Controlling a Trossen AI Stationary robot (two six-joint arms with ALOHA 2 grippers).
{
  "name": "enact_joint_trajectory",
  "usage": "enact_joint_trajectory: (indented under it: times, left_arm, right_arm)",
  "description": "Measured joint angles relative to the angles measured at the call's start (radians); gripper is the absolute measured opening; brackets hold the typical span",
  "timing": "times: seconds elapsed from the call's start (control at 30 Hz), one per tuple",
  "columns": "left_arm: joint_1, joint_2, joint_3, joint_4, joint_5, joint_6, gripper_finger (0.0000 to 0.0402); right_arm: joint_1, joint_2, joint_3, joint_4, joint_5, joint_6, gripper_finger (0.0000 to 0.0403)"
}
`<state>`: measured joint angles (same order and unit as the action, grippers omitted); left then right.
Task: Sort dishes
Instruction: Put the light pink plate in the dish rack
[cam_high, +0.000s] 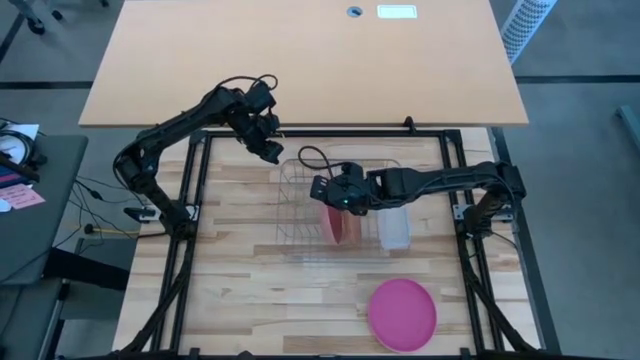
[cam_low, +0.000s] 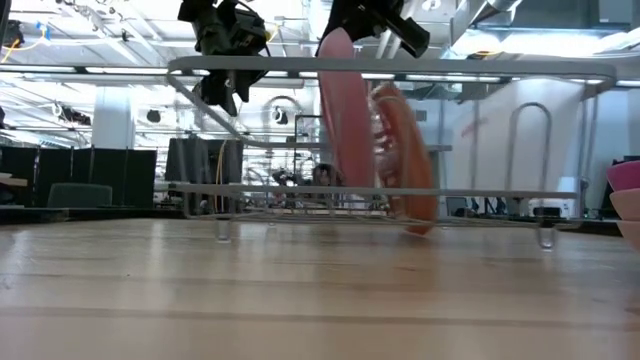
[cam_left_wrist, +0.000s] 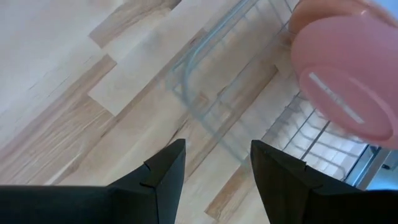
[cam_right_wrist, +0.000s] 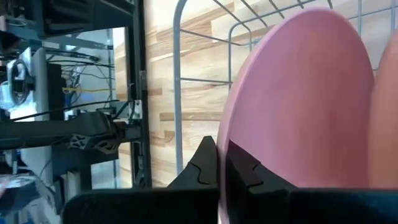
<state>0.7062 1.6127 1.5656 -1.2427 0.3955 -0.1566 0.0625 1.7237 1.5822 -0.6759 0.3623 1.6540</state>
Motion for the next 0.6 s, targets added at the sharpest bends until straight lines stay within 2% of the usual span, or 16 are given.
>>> enact_joint_trajectory:
  times: [0.13, 0.3, 0.43, 0.6]
  left_arm:
    - [-0.001, 0.0, -0.04, -0.005, 0.001, 0.013, 0.0177]
    - [-0.024, 0.001, -0.109, -0.011, 0.049, 0.01, 0.0177]
    - [-0.048, -0.029, -0.135, -0.021, 0.057, -0.042, 0.0177]
    - [-0.082, -0.102, -0.149, 0.05, 0.034, -0.136, 0.0177]
  right_arm:
    - [-0.002, 0.0, 0.0, -0.01, 0.0, 0.002, 0.0003]
    - [-0.002, 0.0, 0.0, -0.012, 0.0, -0.002, 0.0003]
    - [-0.002, 0.0, 0.0, -0.012, 0.001, -0.006, 0.0003]
    - [0.003, 0.0, 0.0, -0.012, 0.001, -0.021, 0.0003]
